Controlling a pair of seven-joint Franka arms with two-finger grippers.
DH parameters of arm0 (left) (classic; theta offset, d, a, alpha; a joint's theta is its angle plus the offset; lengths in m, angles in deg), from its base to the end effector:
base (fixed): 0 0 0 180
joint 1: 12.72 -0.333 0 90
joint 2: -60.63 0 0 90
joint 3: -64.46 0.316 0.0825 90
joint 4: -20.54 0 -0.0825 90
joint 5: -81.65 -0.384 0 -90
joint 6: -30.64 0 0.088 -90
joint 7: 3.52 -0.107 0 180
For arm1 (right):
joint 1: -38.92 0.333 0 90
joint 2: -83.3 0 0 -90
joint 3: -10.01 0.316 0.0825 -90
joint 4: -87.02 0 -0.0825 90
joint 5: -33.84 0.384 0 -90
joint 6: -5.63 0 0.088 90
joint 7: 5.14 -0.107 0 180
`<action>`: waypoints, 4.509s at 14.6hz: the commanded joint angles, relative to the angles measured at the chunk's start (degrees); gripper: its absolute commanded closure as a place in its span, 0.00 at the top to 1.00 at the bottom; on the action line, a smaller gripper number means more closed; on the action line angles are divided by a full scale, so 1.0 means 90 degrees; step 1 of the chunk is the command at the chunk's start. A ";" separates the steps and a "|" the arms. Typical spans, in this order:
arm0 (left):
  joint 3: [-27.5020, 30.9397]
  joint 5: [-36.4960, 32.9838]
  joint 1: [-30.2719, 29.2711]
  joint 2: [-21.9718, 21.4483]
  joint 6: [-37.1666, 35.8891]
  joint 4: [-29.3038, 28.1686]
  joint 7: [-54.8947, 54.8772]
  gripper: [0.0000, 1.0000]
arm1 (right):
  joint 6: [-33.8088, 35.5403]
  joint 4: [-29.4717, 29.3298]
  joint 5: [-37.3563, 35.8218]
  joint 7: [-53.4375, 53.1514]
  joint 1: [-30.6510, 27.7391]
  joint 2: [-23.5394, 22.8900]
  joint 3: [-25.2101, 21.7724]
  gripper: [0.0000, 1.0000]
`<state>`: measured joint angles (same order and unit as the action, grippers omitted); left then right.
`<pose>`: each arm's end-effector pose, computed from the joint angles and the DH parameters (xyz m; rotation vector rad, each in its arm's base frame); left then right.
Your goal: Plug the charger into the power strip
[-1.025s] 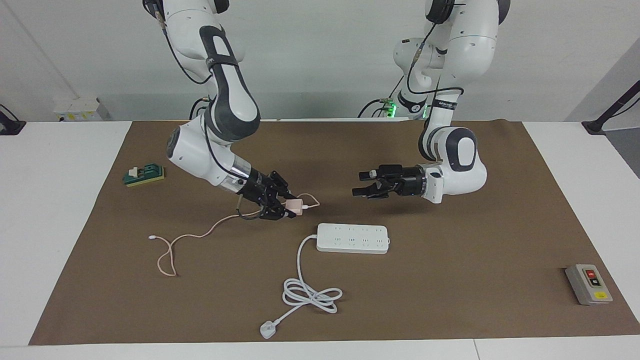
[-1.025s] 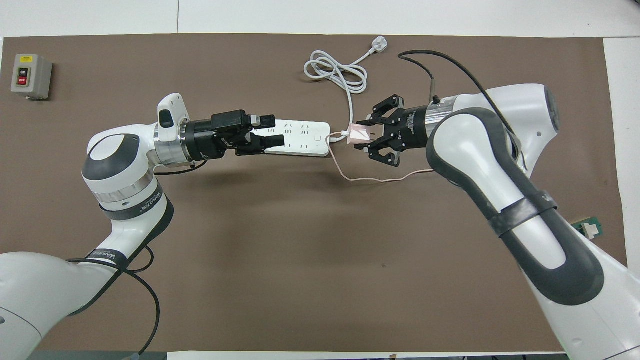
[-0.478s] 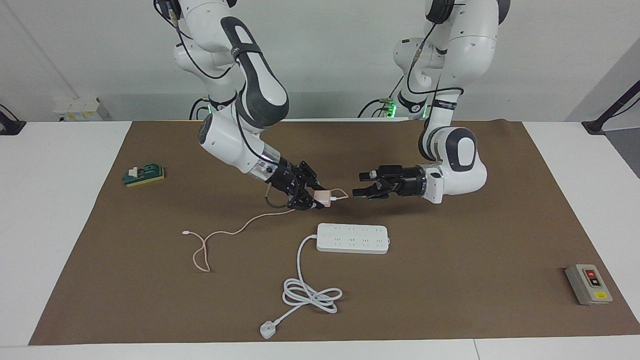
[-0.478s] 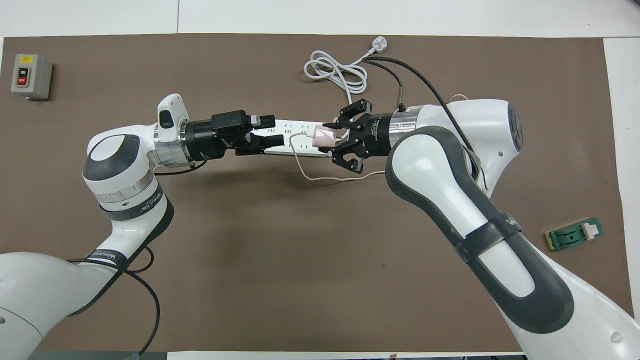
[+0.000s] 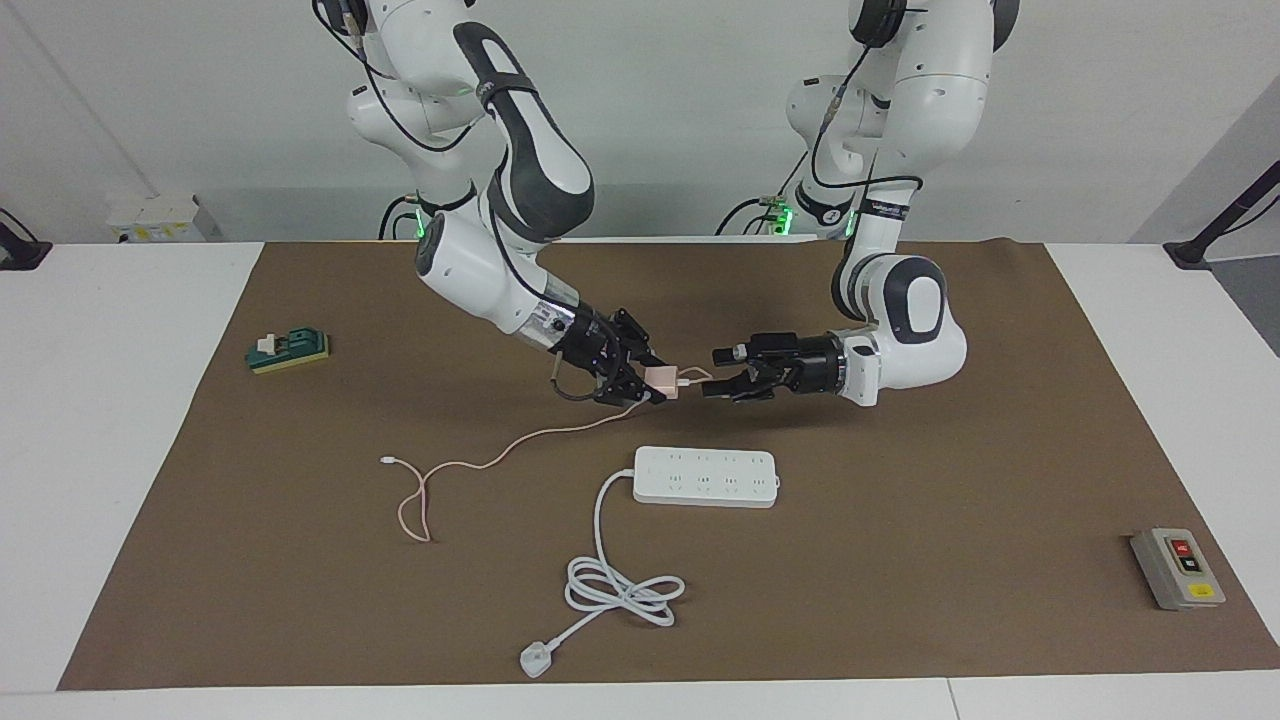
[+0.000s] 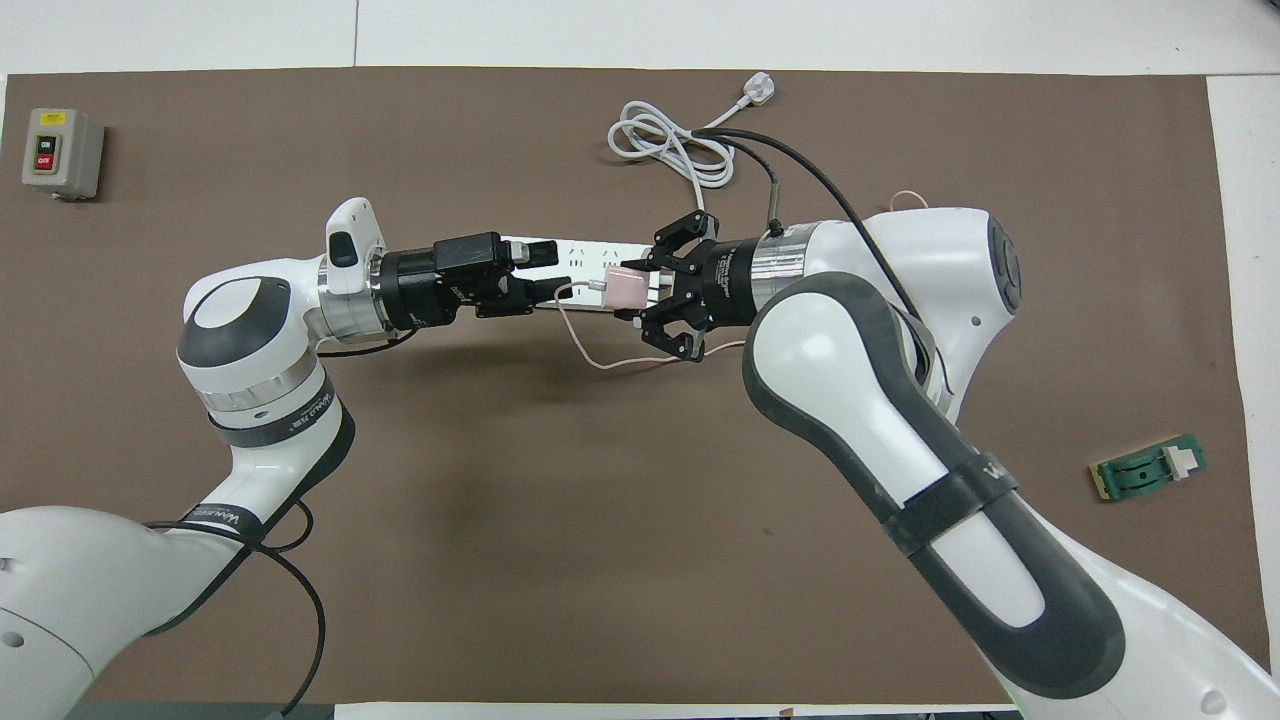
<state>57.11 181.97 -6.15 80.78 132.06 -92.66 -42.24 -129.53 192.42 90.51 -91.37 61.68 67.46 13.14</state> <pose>0.5742 -0.2258 0.3407 1.5324 0.1071 -0.0590 0.5819 0.2918 0.4086 -1.6050 1.8396 0.6803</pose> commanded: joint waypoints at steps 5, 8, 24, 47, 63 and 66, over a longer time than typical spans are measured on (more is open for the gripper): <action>0.0094 0.0055 0.0110 -0.0159 0.0117 -0.0166 -0.0121 1.00 | -0.0022 0.0115 -0.1159 -0.1131 0.0049 0.0334 -0.0045 0.00; 0.0094 0.0055 0.0110 -0.0159 0.0127 -0.0156 -0.0121 1.00 | -0.0021 0.0115 -0.1209 -0.1161 0.0019 0.0334 -0.0045 0.00; 0.0084 0.0074 0.0383 -0.0120 0.0556 -0.0097 -0.0375 1.00 | -0.0031 0.0076 -0.1268 -0.1181 0.0049 0.0324 -0.0045 0.00; 0.0074 0.0416 0.0882 -0.0101 0.1045 -0.0107 -0.0620 0.94 | -0.0129 0.0018 -0.1385 -0.1484 0.0215 0.0305 -0.0025 0.00; 0.0084 0.0368 0.0804 -0.0150 0.0860 -0.0244 -0.0688 0.00 | -0.0148 0.0028 -0.1385 -0.1474 0.0215 0.0305 -0.0025 0.00; 0.0093 0.0368 0.0765 -0.0159 0.0811 -0.0273 -0.0688 0.00 | -0.0158 0.0037 -0.1385 -0.1464 0.0215 0.0305 -0.0025 0.80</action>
<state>57.33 184.21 0.57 80.80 140.15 -93.05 -47.90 -129.73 192.25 79.49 -103.30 63.51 69.70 12.66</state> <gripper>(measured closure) 0.665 0.529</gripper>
